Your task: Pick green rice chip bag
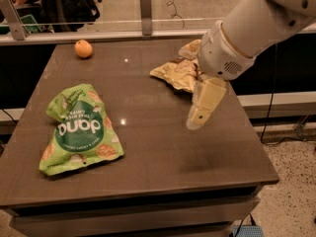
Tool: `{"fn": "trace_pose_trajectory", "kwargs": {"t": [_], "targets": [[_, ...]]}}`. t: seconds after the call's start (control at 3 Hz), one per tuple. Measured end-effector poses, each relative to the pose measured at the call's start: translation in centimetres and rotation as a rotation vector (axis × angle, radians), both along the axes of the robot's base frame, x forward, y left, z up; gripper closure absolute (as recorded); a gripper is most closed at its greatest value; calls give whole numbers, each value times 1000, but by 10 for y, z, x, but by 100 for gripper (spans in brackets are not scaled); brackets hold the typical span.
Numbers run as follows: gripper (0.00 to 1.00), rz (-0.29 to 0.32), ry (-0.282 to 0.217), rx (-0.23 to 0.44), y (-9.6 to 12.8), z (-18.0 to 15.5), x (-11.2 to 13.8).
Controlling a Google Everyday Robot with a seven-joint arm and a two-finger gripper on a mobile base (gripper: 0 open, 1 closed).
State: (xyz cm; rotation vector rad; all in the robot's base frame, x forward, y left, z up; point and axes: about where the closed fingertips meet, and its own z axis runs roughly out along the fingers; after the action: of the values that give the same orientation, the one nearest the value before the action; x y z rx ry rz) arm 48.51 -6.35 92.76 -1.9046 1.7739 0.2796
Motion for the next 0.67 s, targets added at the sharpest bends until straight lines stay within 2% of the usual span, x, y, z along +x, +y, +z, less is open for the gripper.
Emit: {"fn": "trace_pose_trajectory", "kwargs": {"t": [0.33,0.67], "targets": [[0,92,14,141,46,9,-3],[0,91,13,136,45,9,-3]]}}
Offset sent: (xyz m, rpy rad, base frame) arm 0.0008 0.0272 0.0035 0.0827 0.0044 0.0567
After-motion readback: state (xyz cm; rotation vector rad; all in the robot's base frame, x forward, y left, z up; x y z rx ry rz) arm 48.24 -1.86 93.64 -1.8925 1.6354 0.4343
